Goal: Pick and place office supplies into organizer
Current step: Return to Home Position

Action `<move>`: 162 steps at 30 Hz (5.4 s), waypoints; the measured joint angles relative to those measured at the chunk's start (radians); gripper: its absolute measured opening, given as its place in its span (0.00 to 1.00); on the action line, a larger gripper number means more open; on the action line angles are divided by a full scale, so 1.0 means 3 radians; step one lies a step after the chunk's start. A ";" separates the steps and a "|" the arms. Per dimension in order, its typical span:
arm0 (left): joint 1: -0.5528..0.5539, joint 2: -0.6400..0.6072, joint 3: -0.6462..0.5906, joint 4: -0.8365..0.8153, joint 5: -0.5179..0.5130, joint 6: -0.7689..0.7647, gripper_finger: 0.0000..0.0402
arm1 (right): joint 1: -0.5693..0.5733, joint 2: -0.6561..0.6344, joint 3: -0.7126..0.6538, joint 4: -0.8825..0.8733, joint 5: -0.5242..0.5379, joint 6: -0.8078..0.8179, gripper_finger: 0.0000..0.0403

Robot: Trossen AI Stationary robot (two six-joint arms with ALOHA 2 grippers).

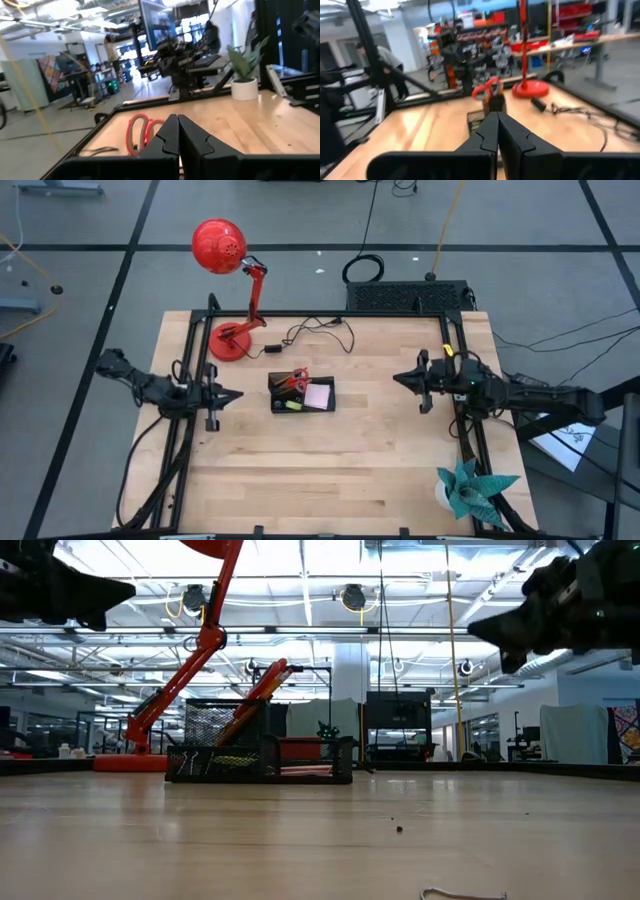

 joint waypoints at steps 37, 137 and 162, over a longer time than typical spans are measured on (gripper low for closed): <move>0.1079 0.0001 0.0006 -0.0471 0.0944 -0.0375 0.00 | -0.0031 -0.0069 -0.0093 0.0070 -0.0206 -0.0204 0.00; 0.1149 0.0002 0.0005 -0.0476 0.1018 -0.0615 0.12 | 0.0038 -0.0241 -0.0115 -0.0078 -0.0023 -0.0246 0.00; 0.1149 0.0003 0.0005 -0.0477 0.1018 -0.0614 0.12 | 0.0038 -0.0241 -0.0115 -0.0078 -0.0023 -0.0245 0.00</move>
